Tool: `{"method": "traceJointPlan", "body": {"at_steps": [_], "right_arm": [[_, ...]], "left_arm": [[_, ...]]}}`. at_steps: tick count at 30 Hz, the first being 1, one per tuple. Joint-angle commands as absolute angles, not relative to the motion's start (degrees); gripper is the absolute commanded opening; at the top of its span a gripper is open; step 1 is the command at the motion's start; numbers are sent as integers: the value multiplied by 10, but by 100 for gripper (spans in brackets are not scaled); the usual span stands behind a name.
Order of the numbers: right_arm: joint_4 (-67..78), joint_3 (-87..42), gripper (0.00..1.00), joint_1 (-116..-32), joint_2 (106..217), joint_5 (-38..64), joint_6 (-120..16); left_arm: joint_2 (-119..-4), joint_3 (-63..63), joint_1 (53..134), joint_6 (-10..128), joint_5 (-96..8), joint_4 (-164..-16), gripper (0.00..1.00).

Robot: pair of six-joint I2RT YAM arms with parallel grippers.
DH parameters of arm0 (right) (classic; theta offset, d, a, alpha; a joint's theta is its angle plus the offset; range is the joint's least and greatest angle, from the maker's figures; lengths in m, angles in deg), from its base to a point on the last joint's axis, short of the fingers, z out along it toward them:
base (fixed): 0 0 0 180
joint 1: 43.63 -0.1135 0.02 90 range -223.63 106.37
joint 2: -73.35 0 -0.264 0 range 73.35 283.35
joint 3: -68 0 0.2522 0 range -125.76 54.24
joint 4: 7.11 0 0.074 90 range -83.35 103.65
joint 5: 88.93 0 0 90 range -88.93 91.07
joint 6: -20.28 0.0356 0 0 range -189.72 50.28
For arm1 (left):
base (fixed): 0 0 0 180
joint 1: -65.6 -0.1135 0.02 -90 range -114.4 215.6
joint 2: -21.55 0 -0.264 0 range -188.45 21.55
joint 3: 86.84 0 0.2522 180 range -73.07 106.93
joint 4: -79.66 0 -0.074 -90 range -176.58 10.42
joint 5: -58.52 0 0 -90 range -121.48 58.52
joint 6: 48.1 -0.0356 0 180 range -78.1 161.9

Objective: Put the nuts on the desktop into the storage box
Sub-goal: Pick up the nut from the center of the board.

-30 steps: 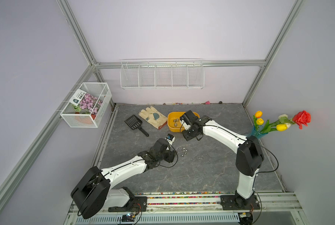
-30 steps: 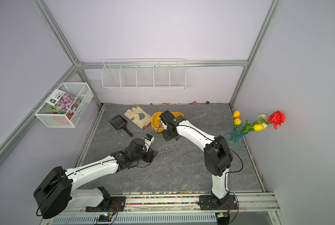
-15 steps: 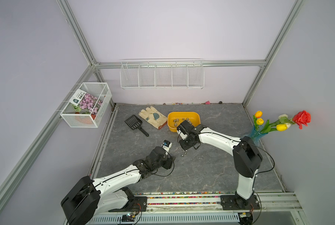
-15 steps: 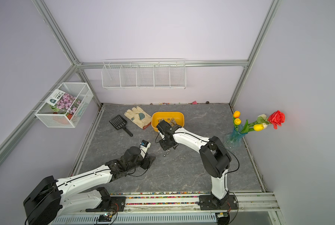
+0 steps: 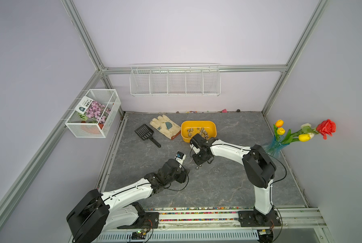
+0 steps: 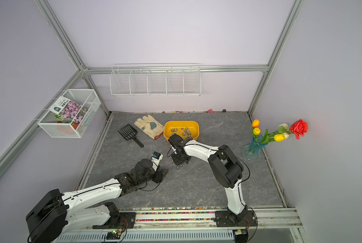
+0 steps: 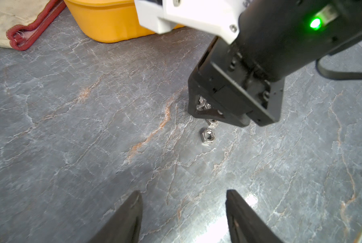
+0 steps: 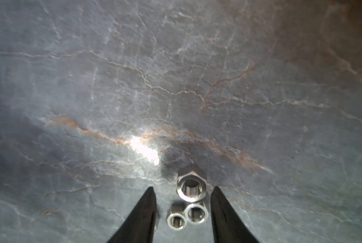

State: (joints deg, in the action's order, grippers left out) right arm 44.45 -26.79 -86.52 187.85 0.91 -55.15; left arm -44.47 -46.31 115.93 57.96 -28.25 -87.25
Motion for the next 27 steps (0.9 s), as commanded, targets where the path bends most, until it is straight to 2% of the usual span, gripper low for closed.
{"method": "traceJointPlan", "body": {"at_steps": [1,20,27], "right_arm": [[438,-257,46,-867,1885,11,-540],[435,-257,43,-866,1914,0,-533],[440,-256,36,-866,1918,-8,-532]], "left_arm": [[-448,-471,1163,584,-277,-881,66],[-454,-470,1163,580,-276,-881,66],[-454,-468,1163,578,-275,-879,66]]}}
